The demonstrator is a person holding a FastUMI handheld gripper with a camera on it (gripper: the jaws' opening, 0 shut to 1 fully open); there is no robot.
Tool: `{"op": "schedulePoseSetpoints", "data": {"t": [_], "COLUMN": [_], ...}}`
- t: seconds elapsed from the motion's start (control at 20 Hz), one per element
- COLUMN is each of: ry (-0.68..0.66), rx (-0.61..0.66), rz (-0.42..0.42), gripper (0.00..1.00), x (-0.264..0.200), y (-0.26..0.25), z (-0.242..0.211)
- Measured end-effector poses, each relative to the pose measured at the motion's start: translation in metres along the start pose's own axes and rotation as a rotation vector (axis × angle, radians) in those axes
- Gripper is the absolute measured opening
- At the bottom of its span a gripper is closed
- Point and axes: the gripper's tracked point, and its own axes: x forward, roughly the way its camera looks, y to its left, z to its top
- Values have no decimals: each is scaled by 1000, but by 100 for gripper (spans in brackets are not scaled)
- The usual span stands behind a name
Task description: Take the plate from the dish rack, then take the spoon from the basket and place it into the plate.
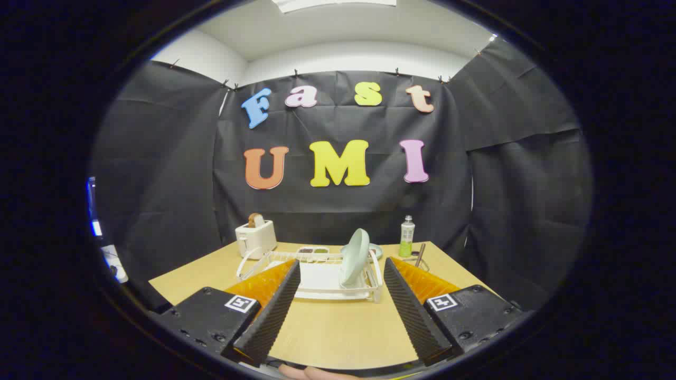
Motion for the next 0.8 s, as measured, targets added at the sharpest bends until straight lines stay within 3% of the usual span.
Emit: {"op": "schedulePoseSetpoints", "data": {"t": [0.8], "ry": [26], "rx": [7], "rz": [1], "gripper": [100], "x": [17], "y": [-11], "z": [1]}}
